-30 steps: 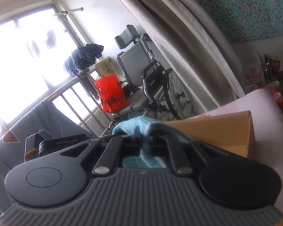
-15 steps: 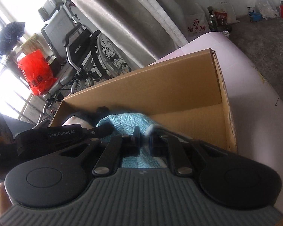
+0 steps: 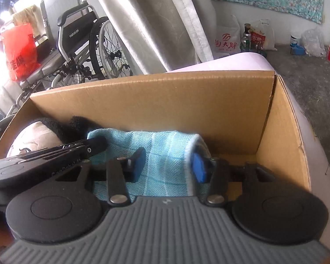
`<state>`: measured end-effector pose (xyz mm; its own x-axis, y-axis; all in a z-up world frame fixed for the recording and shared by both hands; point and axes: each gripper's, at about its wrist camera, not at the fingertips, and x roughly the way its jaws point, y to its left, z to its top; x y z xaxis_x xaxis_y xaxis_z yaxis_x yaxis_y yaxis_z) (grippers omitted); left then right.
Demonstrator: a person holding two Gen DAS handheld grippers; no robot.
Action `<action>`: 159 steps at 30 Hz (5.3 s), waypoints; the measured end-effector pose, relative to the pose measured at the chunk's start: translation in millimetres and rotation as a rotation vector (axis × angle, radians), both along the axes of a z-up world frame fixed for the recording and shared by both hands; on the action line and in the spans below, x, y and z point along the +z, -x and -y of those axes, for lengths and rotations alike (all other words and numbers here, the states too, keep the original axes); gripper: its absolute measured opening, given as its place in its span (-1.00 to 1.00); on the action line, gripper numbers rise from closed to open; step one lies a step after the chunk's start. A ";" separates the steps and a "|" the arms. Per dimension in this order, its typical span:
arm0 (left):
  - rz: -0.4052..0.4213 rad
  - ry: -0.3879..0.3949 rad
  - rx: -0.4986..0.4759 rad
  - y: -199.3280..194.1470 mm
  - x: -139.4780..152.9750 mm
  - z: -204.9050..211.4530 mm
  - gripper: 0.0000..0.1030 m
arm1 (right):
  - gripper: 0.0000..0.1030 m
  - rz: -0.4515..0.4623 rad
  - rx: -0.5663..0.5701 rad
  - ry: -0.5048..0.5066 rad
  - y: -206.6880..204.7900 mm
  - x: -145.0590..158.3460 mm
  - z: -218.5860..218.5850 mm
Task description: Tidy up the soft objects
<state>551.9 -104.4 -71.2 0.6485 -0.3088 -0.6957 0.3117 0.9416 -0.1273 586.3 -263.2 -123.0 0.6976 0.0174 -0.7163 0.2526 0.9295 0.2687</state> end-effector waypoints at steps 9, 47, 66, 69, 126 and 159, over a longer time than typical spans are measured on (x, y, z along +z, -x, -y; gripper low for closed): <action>0.119 0.143 0.109 3.7 17.5 -17.6 -0.46 | 0.19 0.043 -0.017 0.108 14.1 1.2 -4.4; 0.390 0.192 -0.078 203.6 224.1 -72.0 -0.11 | -0.04 0.310 0.157 0.097 226.4 212.5 19.7; 0.060 0.124 -0.106 415.5 50.4 -177.1 -0.13 | -0.04 0.116 0.253 -0.091 497.9 67.3 39.3; 0.069 0.088 -0.155 433.7 37.2 -172.0 -0.13 | -0.05 0.124 0.343 -0.094 509.2 59.1 18.1; -0.065 0.356 -0.207 316.0 89.7 -89.6 -0.84 | -0.87 0.311 0.263 -0.439 393.4 116.0 -0.9; -0.033 -0.253 -0.085 117.1 115.6 -93.9 0.27 | -0.42 -0.068 0.247 0.050 195.8 102.1 -4.3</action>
